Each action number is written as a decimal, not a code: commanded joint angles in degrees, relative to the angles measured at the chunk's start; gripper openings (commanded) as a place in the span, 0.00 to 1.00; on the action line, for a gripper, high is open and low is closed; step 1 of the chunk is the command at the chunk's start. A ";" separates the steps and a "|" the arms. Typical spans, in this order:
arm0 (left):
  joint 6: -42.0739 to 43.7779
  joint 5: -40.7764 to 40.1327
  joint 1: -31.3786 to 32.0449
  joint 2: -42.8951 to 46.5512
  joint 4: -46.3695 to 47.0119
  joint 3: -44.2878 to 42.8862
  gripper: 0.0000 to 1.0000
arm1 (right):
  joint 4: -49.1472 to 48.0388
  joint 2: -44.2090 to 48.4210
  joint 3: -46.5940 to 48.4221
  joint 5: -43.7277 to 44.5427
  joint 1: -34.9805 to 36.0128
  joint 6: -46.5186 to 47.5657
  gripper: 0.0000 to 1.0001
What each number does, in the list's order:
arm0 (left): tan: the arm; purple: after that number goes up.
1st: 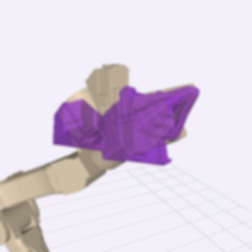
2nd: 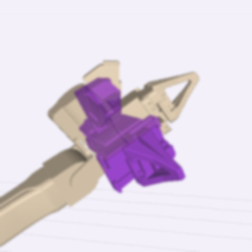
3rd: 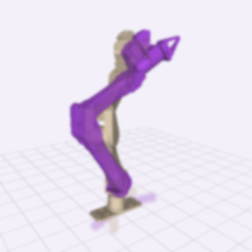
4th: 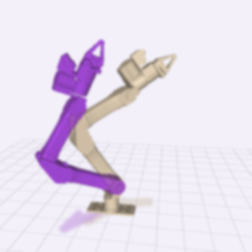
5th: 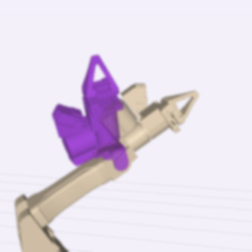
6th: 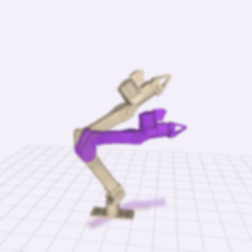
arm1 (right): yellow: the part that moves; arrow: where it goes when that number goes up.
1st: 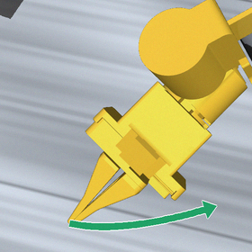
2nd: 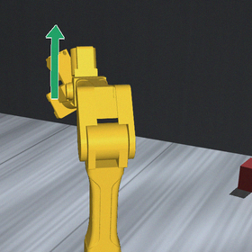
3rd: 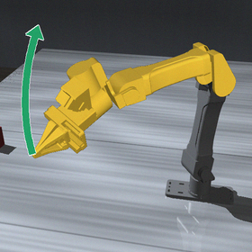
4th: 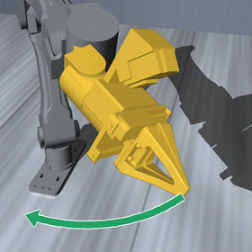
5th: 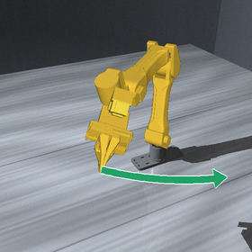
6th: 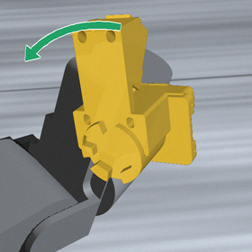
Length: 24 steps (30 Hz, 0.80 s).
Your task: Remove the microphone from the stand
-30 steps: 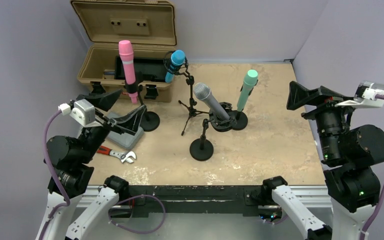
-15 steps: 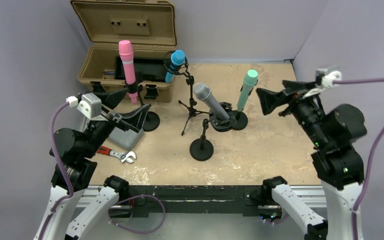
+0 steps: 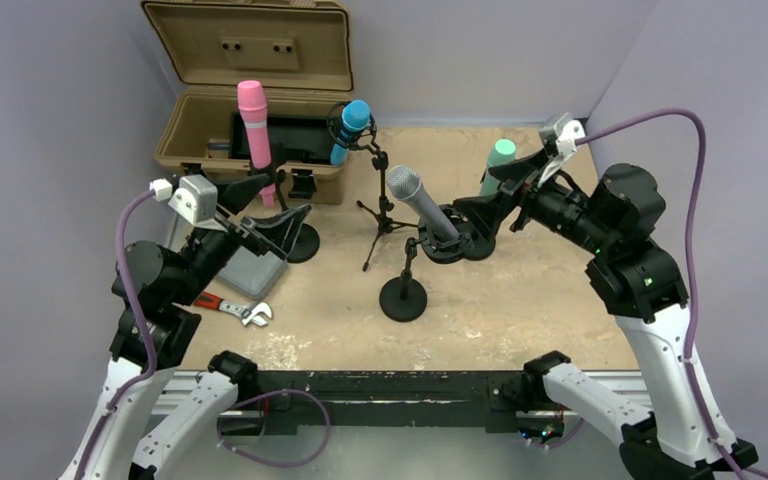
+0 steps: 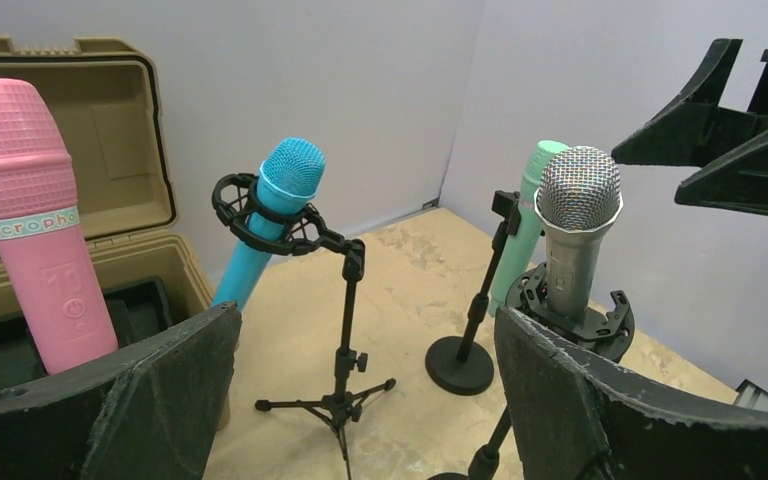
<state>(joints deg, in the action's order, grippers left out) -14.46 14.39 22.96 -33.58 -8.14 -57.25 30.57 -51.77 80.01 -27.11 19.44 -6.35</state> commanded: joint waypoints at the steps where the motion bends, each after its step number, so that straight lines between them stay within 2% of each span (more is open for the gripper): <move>1: -1.02 1.00 0.24 -1.91 2.32 -0.40 0.94 | -1.17 -1.67 0.05 9.57 8.26 1.95 0.98; 5: -0.88 0.88 0.24 -3.00 2.07 -0.52 0.94 | -1.53 -4.41 -0.30 21.41 19.76 2.16 0.98; 8: -0.75 0.75 0.24 -3.39 1.91 -0.62 0.94 | -3.36 -4.93 -1.09 26.77 24.59 2.25 0.97; 14: -0.61 0.80 0.42 -3.81 1.54 -0.82 0.94 | -5.62 -7.09 -2.18 30.57 28.38 3.53 0.80; 17: -0.41 0.66 0.74 -3.92 1.38 -0.91 0.94 | -6.54 -7.19 -3.17 33.66 29.54 4.42 0.76; 24: -0.31 0.60 1.10 -4.12 0.97 -1.13 0.94 | -11.14 -3.97 -5.95 31.33 29.82 5.45 0.62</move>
<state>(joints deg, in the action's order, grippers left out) -14.44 14.61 23.70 -37.41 -8.29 -57.25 24.80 -58.22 74.78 3.55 48.93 -2.48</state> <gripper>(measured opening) 0.939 0.660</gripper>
